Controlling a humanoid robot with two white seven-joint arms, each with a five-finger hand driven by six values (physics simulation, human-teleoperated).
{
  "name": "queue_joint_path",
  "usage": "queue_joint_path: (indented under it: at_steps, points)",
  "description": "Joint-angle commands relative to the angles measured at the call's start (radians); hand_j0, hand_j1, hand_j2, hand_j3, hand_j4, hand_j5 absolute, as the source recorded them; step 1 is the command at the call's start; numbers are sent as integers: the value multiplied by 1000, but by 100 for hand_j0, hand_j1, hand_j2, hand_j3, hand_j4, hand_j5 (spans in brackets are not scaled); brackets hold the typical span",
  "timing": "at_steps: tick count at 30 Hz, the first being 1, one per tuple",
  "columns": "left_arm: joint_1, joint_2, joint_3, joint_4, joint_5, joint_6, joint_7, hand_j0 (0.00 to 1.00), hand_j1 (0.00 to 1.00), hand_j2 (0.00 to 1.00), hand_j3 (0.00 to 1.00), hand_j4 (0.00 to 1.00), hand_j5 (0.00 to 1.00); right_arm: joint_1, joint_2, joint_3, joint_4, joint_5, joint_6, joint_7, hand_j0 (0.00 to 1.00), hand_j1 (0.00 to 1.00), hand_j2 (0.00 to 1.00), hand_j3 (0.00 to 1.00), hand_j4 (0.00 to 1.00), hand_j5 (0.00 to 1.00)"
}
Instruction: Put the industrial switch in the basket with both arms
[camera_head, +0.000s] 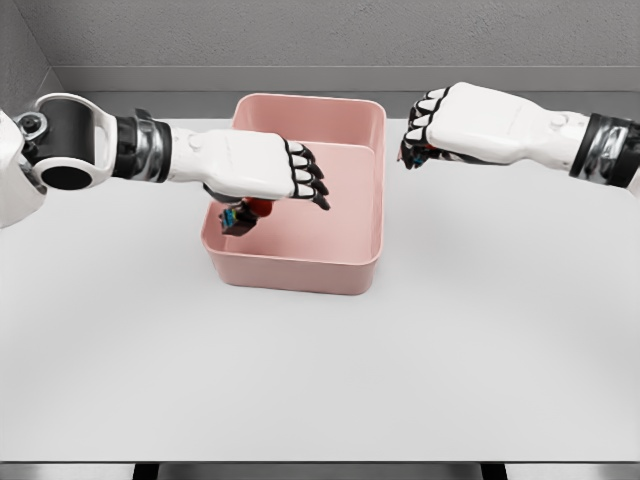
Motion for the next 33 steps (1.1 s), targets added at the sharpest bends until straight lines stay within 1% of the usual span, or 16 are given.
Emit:
queue_joint_path:
  at_steps: [1,3,8,9,11,12,14,16,17,18,19,21,23,25,33]
  points:
    - [0,-15,2,-1,18,2,2,100,100,100,100,100,100,0,2,-2,-1,-5,3,-1,40,40,40,40,40,40]
    - [-2,-30,2,-2,32,2,2,100,100,100,100,100,100,0,2,-1,-1,-8,3,-1,40,40,40,40,40,40]
    - [-6,-30,3,-2,64,2,2,100,100,100,100,100,100,-5,1,-2,-1,-19,3,0,40,40,40,40,40,40]
    - [-17,-29,8,-2,75,2,4,100,100,100,100,100,100,-5,-1,-1,-1,-19,3,0,40,40,40,40,40,40]
    - [-21,-7,42,-2,114,2,4,100,100,100,100,100,100,-5,1,-2,-1,-19,3,-1,40,40,40,40,40,40]
    - [-23,27,45,-1,141,2,7,100,100,100,100,100,100,-5,1,-2,-1,-19,3,-1,40,40,40,40,40,40]
    - [-23,113,45,1,217,2,7,100,100,100,100,100,100,-9,4,-2,-6,-19,3,0,40,40,40,40,40,40]
    - [-8,234,43,15,308,2,7,100,100,100,100,100,100,-11,13,-2,-6,-19,3,0,40,40,40,40,40,40]
    - [37,304,42,57,366,2,7,100,100,100,100,100,100,-11,13,-2,-6,-20,3,-1,40,40,40,40,40,40]
    - [83,337,39,84,411,2,7,100,100,100,100,100,100,-12,27,-1,-6,-21,3,0,40,40,40,40,40,40]
    - [120,352,39,102,414,2,7,100,100,100,100,100,100,-12,40,-1,-6,-19,3,0,40,40,40,40,40,40]
    - [150,367,39,137,429,2,8,100,100,100,100,100,100,-14,73,-1,-6,-19,3,0,39,39,39,39,39,39]
    - [179,373,37,134,469,2,8,100,100,100,100,100,100,-18,76,1,-6,-20,3,0,40,40,40,40,40,40]
    - [181,380,37,134,469,2,8,100,100,100,100,100,100,-18,82,1,-6,-19,3,0,40,40,40,40,40,40]
    - [184,369,34,130,467,2,7,100,100,100,100,100,100,-18,142,7,-6,-19,3,2,40,40,40,40,40,40]
